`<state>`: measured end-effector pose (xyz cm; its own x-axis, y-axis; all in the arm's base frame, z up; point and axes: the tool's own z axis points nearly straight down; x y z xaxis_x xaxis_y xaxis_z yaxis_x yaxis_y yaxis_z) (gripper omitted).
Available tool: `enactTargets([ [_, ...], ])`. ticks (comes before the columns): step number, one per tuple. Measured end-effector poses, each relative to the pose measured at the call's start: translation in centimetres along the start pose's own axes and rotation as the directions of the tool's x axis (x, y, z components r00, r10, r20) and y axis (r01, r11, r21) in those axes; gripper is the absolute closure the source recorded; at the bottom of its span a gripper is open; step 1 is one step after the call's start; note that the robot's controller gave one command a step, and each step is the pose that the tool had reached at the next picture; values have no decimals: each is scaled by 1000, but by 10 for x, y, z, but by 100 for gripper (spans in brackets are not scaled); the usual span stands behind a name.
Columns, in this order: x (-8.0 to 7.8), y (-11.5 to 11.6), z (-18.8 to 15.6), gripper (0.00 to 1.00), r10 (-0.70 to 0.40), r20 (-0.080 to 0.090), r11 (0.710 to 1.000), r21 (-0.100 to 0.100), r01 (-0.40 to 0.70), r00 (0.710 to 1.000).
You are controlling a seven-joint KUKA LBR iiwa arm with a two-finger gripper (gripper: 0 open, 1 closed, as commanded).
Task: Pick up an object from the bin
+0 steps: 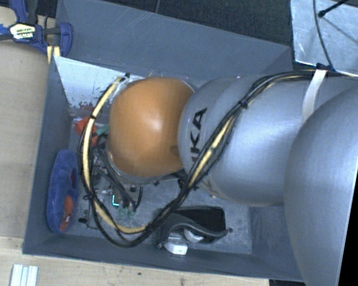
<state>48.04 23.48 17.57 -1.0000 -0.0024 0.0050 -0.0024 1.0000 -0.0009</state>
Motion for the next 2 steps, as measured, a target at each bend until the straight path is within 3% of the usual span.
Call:
enactTargets([
  [1,-90,-50,108,0,-167,7,986,2,167,986],
  [2,-91,-50,108,0,-166,9,986,0,166,986],
])
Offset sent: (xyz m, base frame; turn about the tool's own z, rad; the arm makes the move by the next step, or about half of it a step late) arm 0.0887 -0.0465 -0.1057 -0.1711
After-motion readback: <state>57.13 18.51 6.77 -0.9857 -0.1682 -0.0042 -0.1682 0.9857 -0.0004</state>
